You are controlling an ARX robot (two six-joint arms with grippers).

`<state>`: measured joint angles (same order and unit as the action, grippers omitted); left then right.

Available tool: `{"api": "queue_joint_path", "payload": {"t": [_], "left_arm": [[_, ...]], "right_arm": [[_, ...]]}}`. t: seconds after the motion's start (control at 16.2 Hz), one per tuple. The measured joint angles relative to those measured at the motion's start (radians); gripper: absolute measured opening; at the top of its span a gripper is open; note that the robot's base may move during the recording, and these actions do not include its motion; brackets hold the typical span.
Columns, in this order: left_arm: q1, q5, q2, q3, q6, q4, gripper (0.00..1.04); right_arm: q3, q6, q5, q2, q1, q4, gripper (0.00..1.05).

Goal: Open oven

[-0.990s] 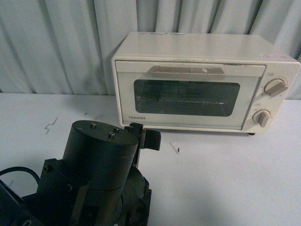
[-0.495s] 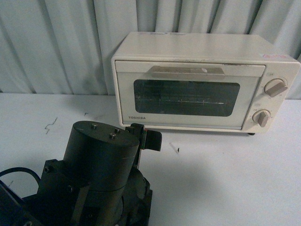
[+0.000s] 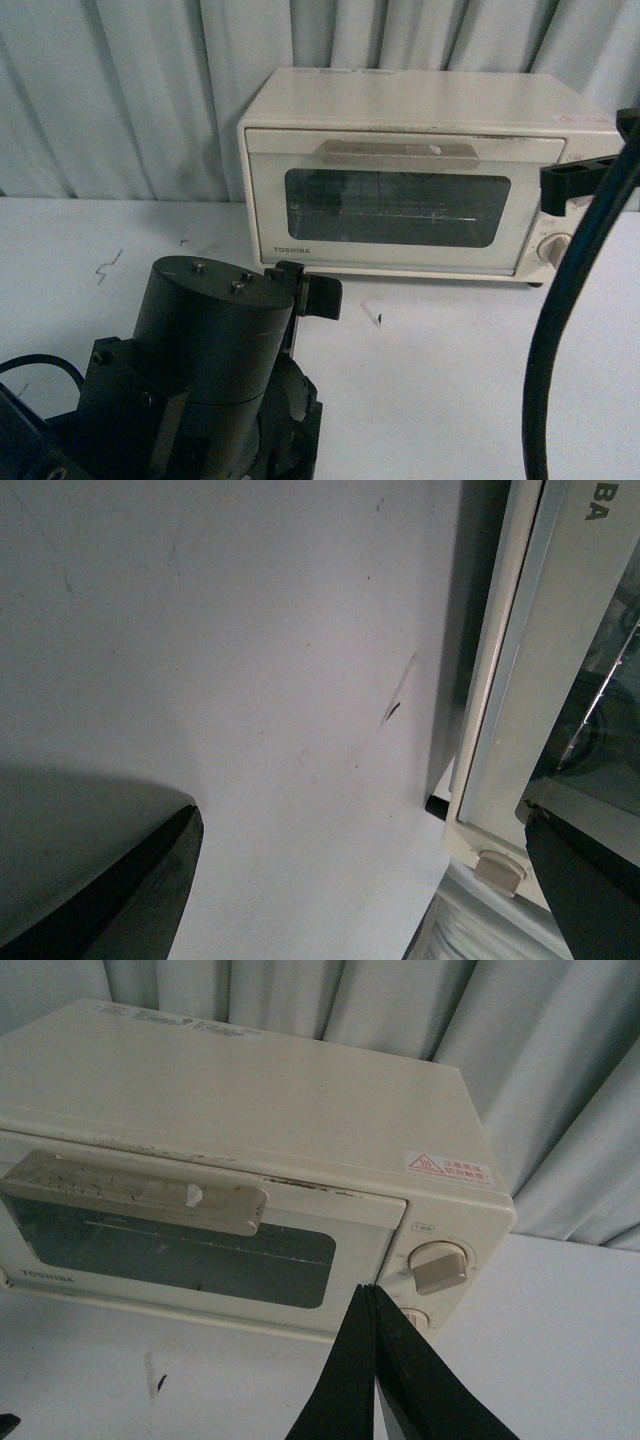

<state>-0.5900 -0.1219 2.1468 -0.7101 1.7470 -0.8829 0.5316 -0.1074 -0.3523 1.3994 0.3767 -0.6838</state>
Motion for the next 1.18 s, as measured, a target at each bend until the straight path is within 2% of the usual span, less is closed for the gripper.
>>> {"api": "queue_joint_path", "payload": {"t": [0.37,0.62,1.18], "left_arm": [[0.000,0.000,0.000,0.000,0.000,0.000,0.98],[0.000,0.000,0.000,0.000,0.000,0.000,0.98],[0.000,0.000,0.000,0.000,0.000,0.000,0.98]], "right_arm": [[0.154,0.014,0.035,0.208,-0.001,-0.017,0.02],[0.272,0.036,0.038,0.341,0.044,-0.019,0.02],[0.433,0.058,0.038,0.478,0.055,0.018,0.02]]}}
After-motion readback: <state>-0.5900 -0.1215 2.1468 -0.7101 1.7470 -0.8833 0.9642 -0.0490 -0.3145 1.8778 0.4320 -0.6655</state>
